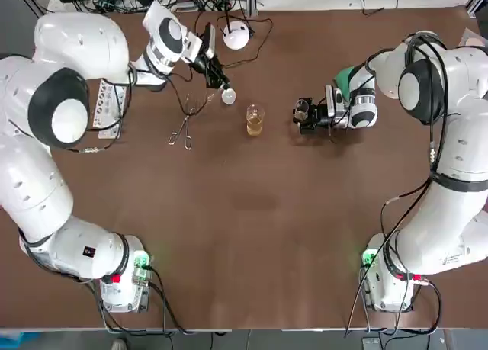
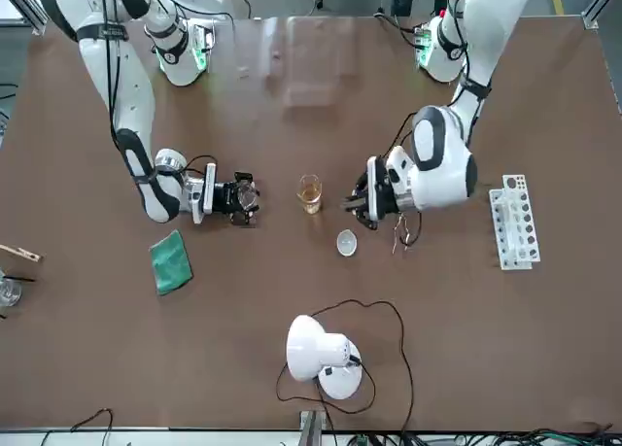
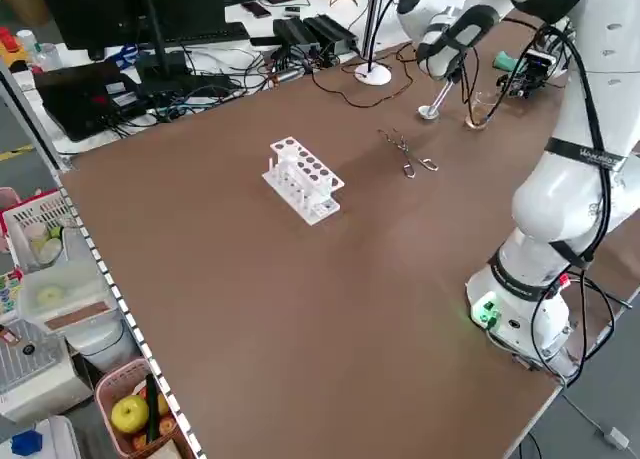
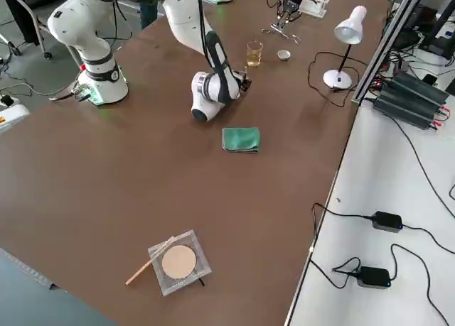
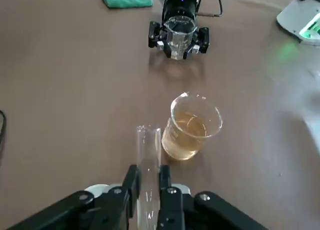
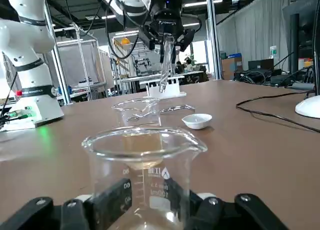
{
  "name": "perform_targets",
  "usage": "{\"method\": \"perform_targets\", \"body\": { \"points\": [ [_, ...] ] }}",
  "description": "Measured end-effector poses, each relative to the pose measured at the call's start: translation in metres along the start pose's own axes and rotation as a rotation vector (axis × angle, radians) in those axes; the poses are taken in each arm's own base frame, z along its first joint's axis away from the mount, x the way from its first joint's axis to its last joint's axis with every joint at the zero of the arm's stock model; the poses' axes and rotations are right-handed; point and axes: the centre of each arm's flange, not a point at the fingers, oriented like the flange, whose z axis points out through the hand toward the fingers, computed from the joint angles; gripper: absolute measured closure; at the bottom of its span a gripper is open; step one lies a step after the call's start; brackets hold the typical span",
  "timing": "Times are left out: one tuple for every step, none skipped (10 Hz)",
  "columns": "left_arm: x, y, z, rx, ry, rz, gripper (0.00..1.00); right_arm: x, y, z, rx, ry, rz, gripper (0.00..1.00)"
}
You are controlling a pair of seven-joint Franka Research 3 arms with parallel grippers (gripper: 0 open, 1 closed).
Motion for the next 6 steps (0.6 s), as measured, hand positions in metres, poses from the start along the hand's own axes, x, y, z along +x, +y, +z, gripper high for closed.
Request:
{"method": "perform_targets", "body": {
  "points": [
    [0.007,0.006,0.008,-0.002,-0.01,-0.011,0.79,0.0,0.0,0.0,0.0,0.0,0.0,0.62],
    [0.014,0.013,0.018,-0.008,-0.027,-0.011,0.79,0.0,0.0,0.0,0.0,0.0,0.0,0.62],
    [0.021,0.019,0.027,-0.011,-0.068,-0.001,0.79,0.0,0.0,0.0,0.0,0.0,0.0,0.62],
    [0.025,0.024,0.033,-0.009,-0.121,0.002,0.79,0.0,0.0,0.0,-0.001,0.0,0.0,0.62],
    [0.029,0.026,0.036,-0.007,-0.156,0.002,0.79,0.0,0.0,0.0,-0.001,0.0,0.0,0.62],
    [0.03,0.027,0.037,-0.007,-0.173,0.008,0.79,0.0,0.0,0.0,-0.001,0.0,0.0,0.62]
  ]
}}
